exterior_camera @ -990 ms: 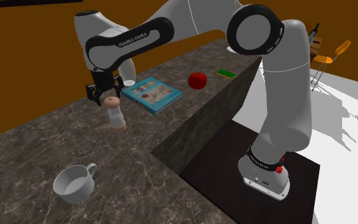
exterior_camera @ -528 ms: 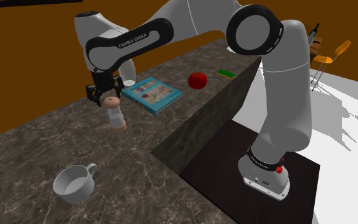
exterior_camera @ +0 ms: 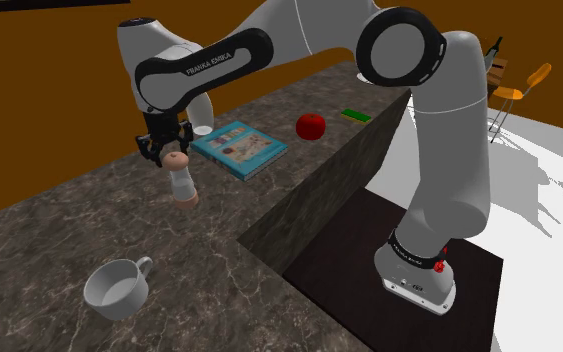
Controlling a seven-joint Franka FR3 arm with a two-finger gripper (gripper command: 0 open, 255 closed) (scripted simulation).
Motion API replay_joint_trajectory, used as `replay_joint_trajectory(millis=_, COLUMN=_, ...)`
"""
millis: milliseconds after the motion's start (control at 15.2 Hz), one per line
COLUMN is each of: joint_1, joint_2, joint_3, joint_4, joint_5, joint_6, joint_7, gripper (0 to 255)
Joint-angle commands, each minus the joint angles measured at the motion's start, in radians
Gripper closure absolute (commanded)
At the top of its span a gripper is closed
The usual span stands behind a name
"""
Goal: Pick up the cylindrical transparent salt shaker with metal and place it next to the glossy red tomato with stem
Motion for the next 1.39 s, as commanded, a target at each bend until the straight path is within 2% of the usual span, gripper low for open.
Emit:
replay_joint_trajectory(millis=0, joint_1=0.0, joint_2=0.001, joint_3=0.0, joint_4=-0.001, joint_5=0.0, joint_6=0.0, joint_7=0.0, gripper=255)
replay_joint_trajectory(millis=1320, joint_1=0.01, joint_2=-0.033, joint_3=0.011, joint_4=0.206, joint_5=0.019, joint_6=-0.238, joint_7=-0.021, gripper=255)
